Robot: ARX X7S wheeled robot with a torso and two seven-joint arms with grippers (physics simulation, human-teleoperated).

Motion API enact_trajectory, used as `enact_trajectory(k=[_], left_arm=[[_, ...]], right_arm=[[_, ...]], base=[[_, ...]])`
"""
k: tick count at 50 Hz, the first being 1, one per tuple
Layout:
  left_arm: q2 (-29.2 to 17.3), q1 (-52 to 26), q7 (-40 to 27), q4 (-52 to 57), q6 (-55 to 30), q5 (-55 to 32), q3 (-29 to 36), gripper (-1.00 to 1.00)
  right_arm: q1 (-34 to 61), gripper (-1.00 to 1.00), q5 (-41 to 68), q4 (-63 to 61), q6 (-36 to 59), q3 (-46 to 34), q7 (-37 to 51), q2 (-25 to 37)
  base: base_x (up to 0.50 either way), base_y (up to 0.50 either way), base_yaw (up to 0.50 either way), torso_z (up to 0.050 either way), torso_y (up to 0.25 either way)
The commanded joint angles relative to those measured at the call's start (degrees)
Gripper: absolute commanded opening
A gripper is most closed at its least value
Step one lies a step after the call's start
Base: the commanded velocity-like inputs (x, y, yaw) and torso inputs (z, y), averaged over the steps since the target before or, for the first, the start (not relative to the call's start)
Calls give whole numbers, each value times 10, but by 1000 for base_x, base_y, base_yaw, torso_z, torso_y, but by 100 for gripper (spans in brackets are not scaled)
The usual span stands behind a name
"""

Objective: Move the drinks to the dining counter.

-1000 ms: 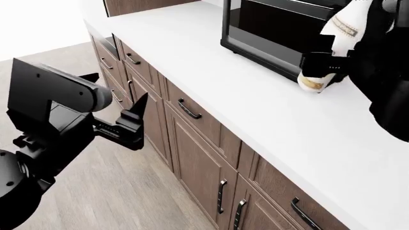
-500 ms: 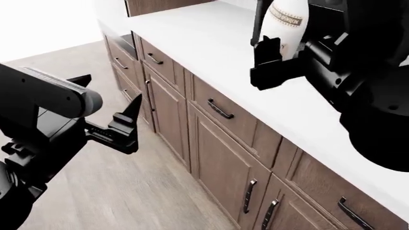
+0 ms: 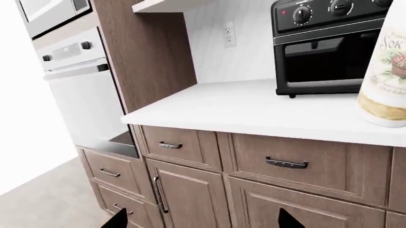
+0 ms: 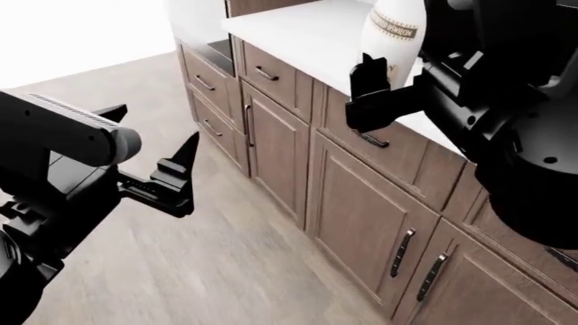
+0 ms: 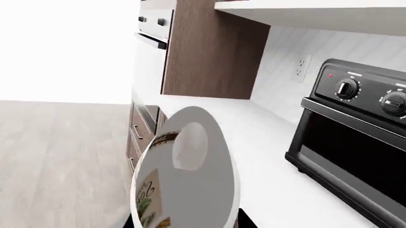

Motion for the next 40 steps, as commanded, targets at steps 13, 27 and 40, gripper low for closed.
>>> enact_trajectory(k=[13, 27, 40], left_arm=[[1, -1, -1, -1, -1, 1, 5, 100], [-2, -5, -5, 1, -2, -4, 4, 100], [4, -20, -4, -7, -10, 0, 14, 100]], right_arm=[[0, -100, -23, -6, 3, 1, -13, 2], [-10, -100, -21, -3, -6, 2, -13, 2], [-4, -100, -121, -33, 2, -12, -45, 11]], base=[[-576, 47, 0, 0, 0], [-551, -91, 0, 1, 0], [-79, -19, 0, 0, 0]])
